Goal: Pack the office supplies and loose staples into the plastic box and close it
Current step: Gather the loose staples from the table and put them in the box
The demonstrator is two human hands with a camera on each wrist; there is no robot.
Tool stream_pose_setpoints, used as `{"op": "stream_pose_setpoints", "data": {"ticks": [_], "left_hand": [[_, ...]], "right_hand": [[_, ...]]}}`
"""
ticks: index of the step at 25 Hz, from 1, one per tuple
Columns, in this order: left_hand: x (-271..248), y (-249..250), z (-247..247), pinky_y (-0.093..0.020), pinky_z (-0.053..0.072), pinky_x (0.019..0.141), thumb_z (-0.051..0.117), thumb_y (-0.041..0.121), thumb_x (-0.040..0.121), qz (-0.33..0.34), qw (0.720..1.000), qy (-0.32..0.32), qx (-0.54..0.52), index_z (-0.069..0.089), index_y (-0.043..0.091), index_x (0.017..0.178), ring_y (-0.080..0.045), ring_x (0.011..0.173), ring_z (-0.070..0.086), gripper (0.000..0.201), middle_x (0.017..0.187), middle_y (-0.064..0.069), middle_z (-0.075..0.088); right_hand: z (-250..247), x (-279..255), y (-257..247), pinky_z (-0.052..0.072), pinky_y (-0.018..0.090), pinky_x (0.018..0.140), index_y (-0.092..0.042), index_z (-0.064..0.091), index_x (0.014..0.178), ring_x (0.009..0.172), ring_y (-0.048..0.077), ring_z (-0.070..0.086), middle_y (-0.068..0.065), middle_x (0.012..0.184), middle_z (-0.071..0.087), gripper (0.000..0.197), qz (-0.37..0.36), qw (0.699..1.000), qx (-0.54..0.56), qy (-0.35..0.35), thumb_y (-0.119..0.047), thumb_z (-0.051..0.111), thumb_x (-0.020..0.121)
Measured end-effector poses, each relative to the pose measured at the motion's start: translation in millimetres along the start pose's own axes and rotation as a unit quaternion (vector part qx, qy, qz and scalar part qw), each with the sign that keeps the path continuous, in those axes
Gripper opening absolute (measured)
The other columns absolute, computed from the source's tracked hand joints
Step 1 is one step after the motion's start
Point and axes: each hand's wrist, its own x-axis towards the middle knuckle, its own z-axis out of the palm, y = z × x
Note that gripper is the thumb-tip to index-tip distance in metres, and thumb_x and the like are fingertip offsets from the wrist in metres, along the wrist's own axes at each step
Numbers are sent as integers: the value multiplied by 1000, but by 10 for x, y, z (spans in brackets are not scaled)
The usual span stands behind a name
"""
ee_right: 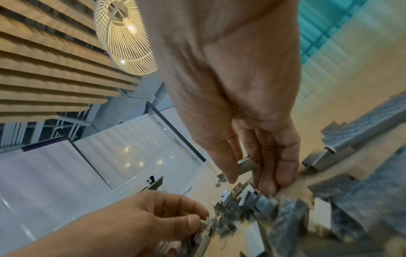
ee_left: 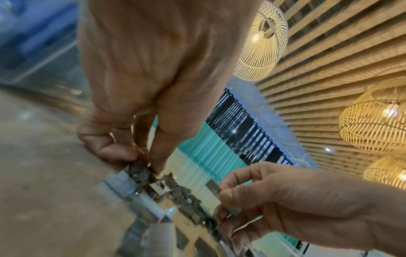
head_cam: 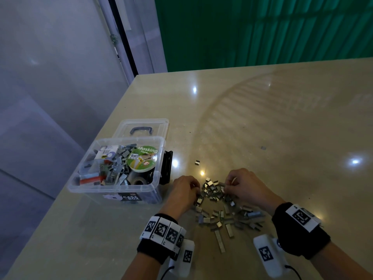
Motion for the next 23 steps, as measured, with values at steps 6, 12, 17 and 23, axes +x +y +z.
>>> {"op": "stream_pose_setpoints", "data": {"ticks": [6, 12, 17, 23], "left_hand": [[-135, 174, -58, -9, 50, 77, 63, 10, 94, 62, 996, 55, -10, 75, 17, 106, -4, 90, 65, 18, 108, 1, 71], [-387, 539, -467, -27, 59, 65, 60, 11, 96, 127, 981, 115, -86, 71, 18, 105, -6, 69, 69, 16, 98, 4, 67], [-523, 341, -1216, -29, 59, 68, 63, 6, 92, 111, 971, 196, -82, 74, 17, 101, -1, 69, 67, 18, 83, 6, 70], [-591, -305, -1854, -5, 49, 67, 71, 10, 87, 25, 954, 297, -15, 76, 18, 97, 5, 76, 66, 14, 82, 9, 72]], "right_hand": [[-227, 50, -211, 50, 25, 64, -19, 70, 80, 71, 11, 68, -2, 77, 71, 10, -40, 998, 31, 25, -19, 78, 84], [-389, 171, -672, 57, 31, 60, -18, 74, 83, 61, 14, 71, 1, 67, 74, 8, -98, 992, 73, 10, -12, 78, 85], [-305, 376, -1287, 58, 32, 63, -15, 72, 94, 64, 19, 72, 3, 71, 75, 14, -168, 980, 107, -6, -3, 65, 90], [39, 625, -1958, 55, 34, 61, -17, 68, 81, 63, 16, 67, 2, 68, 71, 10, -237, 966, 101, -11, -15, 78, 85]]}}
